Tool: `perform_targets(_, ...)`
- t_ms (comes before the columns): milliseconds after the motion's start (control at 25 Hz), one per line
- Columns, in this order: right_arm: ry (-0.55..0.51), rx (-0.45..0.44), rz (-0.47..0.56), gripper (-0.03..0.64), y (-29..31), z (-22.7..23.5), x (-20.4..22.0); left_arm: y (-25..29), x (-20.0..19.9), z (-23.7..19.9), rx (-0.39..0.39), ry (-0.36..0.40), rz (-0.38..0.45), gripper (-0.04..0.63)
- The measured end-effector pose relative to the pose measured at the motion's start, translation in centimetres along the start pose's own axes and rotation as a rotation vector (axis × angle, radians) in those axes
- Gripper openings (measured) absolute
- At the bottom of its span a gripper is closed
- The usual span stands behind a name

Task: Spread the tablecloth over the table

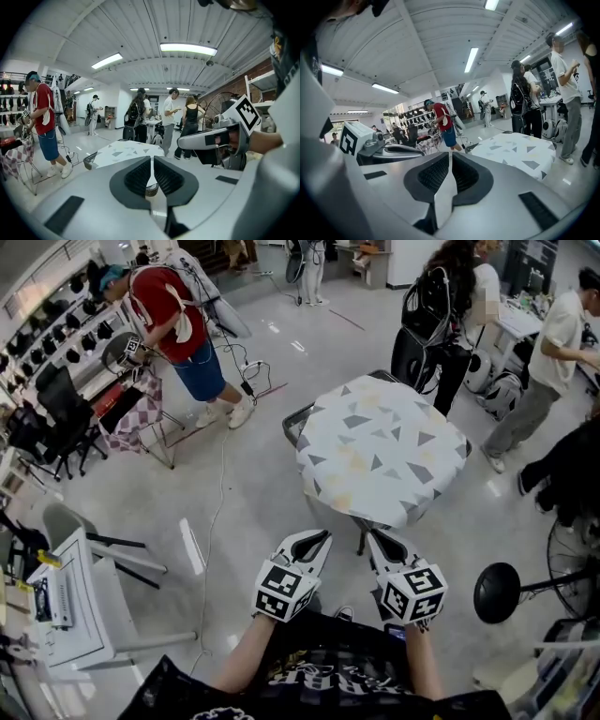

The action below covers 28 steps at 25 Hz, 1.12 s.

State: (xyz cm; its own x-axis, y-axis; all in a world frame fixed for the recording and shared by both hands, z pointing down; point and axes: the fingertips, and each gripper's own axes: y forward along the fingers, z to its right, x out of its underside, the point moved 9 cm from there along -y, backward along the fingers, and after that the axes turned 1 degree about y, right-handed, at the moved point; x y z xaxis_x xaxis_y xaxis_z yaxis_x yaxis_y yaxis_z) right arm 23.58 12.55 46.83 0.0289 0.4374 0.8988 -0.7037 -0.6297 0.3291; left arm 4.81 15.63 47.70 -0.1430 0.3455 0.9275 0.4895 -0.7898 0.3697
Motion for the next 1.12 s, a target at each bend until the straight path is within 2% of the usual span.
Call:
perform_targets(160, 0.015, -0.039, 0.014, 0.017, -0.4, -0.5, 0.1, -0.6, 0.1, 0.5, -0.004, 0.001, 0.014, 0.032)
perform_targets(480, -0.016, -0.065, 0.001, 0.015, -0.8, -1.0, 0.2, -0.2, -0.1, 1.6, 0.022, 0.015, 0.015, 0.031)
perform_targets(1120, -0.043, -0.066, -0.012, 0.015, -0.7, -1.2, 0.0, -0.4, -0.5, 2.0, 0.033, 0.031, 0.019, 0.032)
